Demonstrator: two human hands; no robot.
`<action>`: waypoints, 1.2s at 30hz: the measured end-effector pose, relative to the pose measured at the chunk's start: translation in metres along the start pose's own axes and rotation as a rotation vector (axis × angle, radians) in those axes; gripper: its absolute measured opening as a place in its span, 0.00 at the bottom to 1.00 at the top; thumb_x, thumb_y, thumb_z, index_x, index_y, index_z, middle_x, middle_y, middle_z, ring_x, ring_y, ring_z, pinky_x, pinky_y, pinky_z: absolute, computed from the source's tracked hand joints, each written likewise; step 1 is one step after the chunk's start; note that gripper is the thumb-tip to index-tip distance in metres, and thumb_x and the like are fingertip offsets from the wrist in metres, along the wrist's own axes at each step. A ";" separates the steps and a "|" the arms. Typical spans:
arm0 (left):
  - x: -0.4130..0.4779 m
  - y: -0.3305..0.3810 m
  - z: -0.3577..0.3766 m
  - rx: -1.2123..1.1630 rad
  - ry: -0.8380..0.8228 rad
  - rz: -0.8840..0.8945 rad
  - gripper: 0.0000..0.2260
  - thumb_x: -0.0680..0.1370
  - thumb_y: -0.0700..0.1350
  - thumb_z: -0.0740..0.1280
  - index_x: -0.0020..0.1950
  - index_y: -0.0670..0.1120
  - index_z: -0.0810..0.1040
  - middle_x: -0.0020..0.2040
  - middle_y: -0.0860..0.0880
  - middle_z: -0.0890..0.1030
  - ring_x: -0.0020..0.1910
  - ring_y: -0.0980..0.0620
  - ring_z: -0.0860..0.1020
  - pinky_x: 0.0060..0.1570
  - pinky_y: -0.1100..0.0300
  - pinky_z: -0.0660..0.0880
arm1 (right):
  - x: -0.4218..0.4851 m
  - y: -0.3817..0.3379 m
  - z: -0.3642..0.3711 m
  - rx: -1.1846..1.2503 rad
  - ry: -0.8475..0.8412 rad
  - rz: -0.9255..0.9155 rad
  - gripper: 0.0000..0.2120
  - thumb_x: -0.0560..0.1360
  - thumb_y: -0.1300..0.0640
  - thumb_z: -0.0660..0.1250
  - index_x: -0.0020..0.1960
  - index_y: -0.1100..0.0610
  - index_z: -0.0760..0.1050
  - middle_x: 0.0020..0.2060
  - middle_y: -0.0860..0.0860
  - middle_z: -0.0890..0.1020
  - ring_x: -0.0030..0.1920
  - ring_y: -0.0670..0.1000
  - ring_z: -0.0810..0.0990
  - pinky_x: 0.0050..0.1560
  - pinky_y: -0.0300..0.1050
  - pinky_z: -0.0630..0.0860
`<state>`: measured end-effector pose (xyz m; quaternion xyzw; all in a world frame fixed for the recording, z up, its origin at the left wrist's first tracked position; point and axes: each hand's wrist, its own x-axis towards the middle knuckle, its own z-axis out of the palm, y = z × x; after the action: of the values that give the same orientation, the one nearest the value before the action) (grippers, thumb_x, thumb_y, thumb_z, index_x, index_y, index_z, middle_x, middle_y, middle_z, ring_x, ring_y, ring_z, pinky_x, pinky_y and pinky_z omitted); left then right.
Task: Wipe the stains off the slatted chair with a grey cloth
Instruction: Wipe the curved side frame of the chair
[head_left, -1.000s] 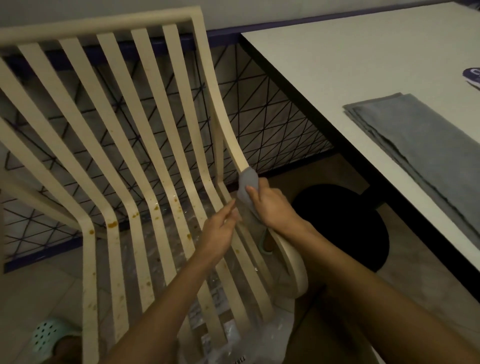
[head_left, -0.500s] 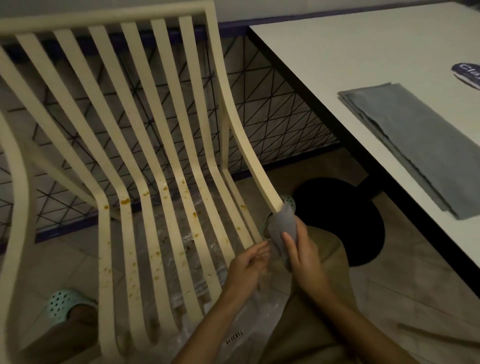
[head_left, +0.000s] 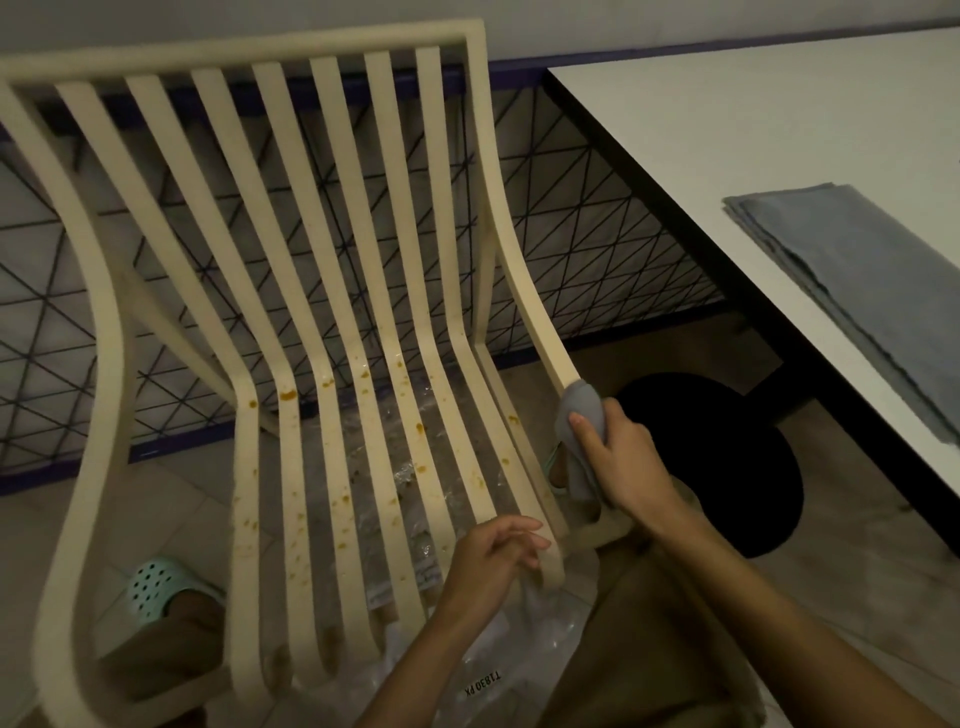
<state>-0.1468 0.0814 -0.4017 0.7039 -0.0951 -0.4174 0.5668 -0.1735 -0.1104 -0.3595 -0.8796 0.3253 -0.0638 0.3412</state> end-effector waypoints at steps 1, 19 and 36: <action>-0.001 -0.002 0.001 -0.016 0.018 -0.006 0.10 0.80 0.36 0.61 0.54 0.43 0.81 0.45 0.47 0.85 0.38 0.55 0.81 0.35 0.71 0.72 | 0.004 -0.002 0.000 -0.034 -0.023 0.016 0.21 0.80 0.41 0.56 0.60 0.57 0.69 0.48 0.54 0.80 0.45 0.53 0.81 0.45 0.53 0.81; 0.053 0.048 0.052 -0.138 -0.210 -0.001 0.11 0.80 0.43 0.63 0.61 0.53 0.77 0.51 0.59 0.82 0.55 0.58 0.78 0.60 0.58 0.73 | 0.146 -0.060 0.017 -0.135 -0.073 0.065 0.24 0.80 0.42 0.58 0.64 0.61 0.67 0.58 0.61 0.76 0.55 0.62 0.77 0.51 0.51 0.76; 0.021 0.022 -0.040 -0.048 -0.002 -0.067 0.10 0.81 0.40 0.60 0.55 0.43 0.80 0.46 0.45 0.85 0.39 0.51 0.82 0.39 0.64 0.76 | 0.035 -0.010 0.000 -0.292 -0.042 -0.160 0.30 0.83 0.52 0.54 0.79 0.55 0.44 0.67 0.63 0.67 0.55 0.61 0.76 0.50 0.55 0.76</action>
<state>-0.0985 0.0899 -0.3923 0.6924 -0.0621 -0.4390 0.5692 -0.1409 -0.1262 -0.3568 -0.9441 0.2528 -0.0247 0.2103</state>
